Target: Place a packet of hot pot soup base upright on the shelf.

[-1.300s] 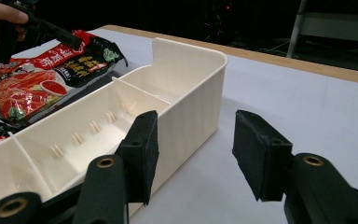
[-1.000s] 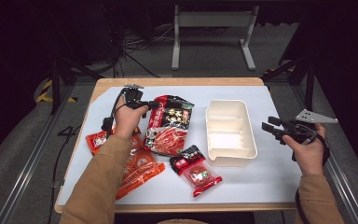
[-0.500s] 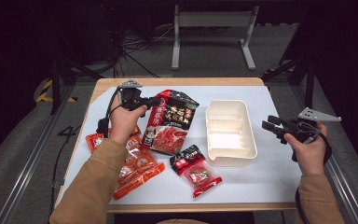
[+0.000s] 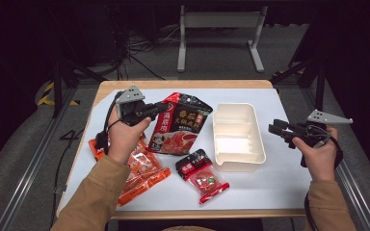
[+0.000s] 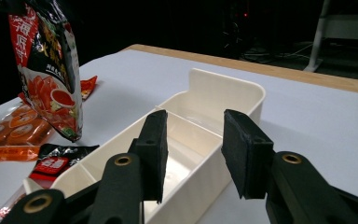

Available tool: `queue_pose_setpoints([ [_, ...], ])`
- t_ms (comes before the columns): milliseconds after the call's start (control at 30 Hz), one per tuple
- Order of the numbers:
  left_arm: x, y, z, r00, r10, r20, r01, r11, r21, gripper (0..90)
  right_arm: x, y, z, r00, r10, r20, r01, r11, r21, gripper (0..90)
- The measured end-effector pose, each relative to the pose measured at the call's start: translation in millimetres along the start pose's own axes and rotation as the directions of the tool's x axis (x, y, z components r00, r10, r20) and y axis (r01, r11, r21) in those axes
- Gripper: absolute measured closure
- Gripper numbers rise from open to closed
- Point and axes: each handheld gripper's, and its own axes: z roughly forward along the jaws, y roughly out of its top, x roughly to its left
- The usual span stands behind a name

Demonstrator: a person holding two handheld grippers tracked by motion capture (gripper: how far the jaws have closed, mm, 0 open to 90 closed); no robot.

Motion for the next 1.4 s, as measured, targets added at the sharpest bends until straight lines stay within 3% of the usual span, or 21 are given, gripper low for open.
queue_pose_setpoints([
  [267, -14.4, 1.1, -14.6, 0.9999, 0.011, 0.012, -0.01, 0.9964, -0.084, 87.4, 17.4, 11.9, 0.0, 0.9988, -0.038, -0.03, 0.038, 0.999, -0.011, 58.3],
  [500, -23.7, -6.4, -30.2, 0.9994, 0.009, 0.033, -0.004, 0.9889, -0.149, 87.4, 32.4, 20.6, 1.8, 0.9963, -0.053, -0.068, 0.052, 0.999, -0.014, 57.9],
  [800, -26.8, -9.2, -36.5, 0.999, 0.021, 0.039, -0.015, 0.9894, -0.145, 87.4, 56.9, 30.6, 11.1, 0.9896, -0.086, -0.115, 0.086, 0.996, -0.006, 55.3],
  [1100, -28.6, -12.7, -27.2, 0.9986, 0.031, 0.043, -0.026, 0.9935, -0.111, 87.3, 94.2, 59.9, 38.9, 0.9653, -0.173, -0.196, 0.176, 0.984, -0.001, 47.5],
  [1400, -29.7, -15.8, -22.5, 0.9982, 0.027, 0.054, -0.022, 0.9951, -0.096, 87.2, 110.2, 72.7, 61.6, 0.9515, -0.196, -0.237, 0.206, 0.978, 0.017, 44.7],
])
